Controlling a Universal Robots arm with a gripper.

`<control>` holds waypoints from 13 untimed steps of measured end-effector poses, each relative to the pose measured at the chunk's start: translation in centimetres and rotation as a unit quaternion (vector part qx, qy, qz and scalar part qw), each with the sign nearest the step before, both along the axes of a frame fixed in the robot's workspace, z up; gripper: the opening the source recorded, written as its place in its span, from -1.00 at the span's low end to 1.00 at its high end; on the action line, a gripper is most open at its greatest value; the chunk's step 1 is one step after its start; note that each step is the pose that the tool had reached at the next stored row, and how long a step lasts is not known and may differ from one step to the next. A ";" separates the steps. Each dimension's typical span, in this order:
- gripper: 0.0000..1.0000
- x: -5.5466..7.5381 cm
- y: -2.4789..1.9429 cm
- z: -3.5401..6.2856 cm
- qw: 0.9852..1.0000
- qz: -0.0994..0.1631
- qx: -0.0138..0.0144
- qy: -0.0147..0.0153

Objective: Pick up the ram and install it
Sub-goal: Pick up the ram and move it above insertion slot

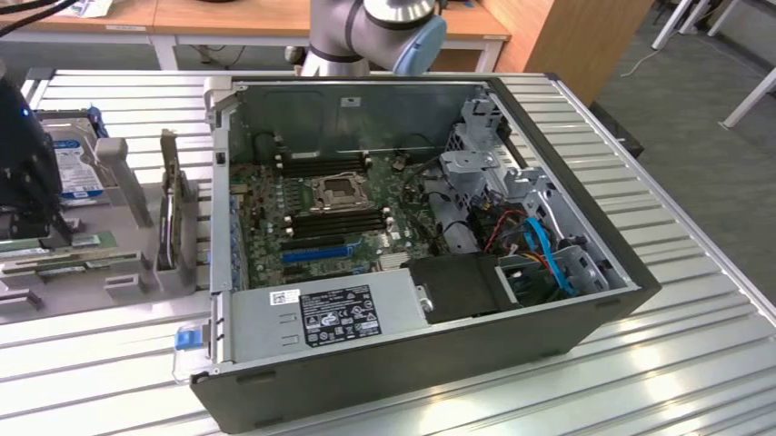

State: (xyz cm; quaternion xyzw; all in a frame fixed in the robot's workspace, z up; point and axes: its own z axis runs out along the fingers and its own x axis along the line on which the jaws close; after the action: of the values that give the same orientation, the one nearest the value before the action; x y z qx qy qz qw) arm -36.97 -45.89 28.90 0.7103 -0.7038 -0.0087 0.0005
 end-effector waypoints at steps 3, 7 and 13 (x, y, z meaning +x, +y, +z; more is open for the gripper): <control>-0.76 0.0 0.00 0.68 1.000 0.000 0.000 0.000; -0.76 0.1 0.00 1.52 1.000 0.000 0.000 0.000; -0.76 0.2 0.00 2.69 1.000 0.000 0.000 0.000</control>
State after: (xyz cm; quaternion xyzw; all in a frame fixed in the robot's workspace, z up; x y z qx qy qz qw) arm -36.81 -45.89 31.60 0.7103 -0.7038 -0.0087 0.0005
